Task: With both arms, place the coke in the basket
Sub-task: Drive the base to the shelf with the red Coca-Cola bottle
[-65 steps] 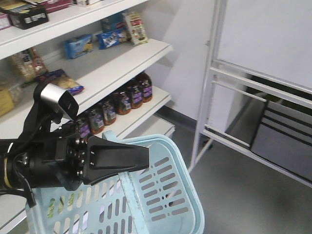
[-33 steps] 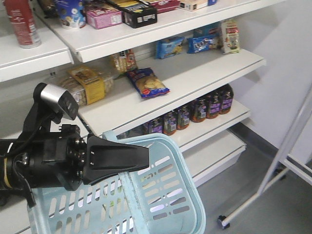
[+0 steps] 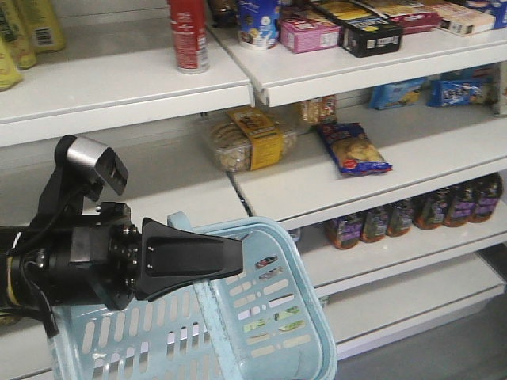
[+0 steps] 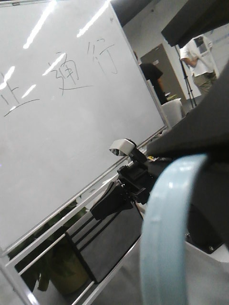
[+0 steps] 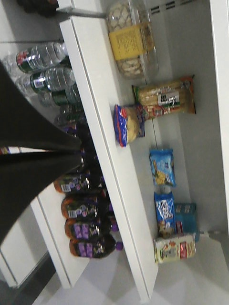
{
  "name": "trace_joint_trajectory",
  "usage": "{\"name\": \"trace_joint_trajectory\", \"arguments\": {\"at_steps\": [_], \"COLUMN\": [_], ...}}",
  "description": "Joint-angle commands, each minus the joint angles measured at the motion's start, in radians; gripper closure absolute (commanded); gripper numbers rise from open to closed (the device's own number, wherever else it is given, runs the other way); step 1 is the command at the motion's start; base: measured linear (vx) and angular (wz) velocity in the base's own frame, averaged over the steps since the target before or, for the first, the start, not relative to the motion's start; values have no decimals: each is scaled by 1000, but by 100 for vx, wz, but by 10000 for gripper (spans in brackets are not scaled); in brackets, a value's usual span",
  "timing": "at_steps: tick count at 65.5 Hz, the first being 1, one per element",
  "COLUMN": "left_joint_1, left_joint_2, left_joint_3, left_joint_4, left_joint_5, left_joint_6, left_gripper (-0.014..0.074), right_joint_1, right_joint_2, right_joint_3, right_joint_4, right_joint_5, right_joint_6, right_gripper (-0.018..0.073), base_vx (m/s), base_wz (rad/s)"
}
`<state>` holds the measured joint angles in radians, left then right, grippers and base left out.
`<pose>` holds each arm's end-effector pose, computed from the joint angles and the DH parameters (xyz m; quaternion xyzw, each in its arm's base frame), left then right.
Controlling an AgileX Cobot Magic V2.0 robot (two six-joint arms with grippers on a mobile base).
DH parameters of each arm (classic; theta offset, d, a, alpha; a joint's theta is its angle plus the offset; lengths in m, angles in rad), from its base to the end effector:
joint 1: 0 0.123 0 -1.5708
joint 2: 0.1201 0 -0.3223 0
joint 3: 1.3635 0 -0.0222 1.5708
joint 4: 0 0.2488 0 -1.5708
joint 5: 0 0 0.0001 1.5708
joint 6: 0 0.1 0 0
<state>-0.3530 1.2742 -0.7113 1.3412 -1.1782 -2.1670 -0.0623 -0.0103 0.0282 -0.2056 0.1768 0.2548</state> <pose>0.1739 -0.1599 0.3472 0.1230 0.6921 -0.6846 0.1928 0.0254 -0.0052 0.1872 0.0545 0.7408 -0.0167 0.6693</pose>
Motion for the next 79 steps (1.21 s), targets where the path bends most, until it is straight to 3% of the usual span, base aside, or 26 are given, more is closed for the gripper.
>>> {"name": "trace_joint_trajectory", "arguments": {"at_steps": [1,46,79], "left_joint_1": [-4,-4,-4], "left_joint_2": [-25,-25,-25], "left_joint_3": [-23,-23,-23], "left_joint_4": [-82,-82,-82], "left_joint_5": [-196,-196,-196], "left_joint_6": [4,4,4], "left_gripper": [603,603,603], "right_joint_1": [-6,-6,-6], "right_joint_2": [-13,-13,-13], "right_joint_3": [6,6,6], "right_joint_4": [-12,-12,-12], "right_joint_5": [-70,-70,-70], "right_joint_6": [-7,-7,-7], "right_gripper": [565,565,565], "base_vx": [6,7,6], "base_wz": [53,60,16]}}
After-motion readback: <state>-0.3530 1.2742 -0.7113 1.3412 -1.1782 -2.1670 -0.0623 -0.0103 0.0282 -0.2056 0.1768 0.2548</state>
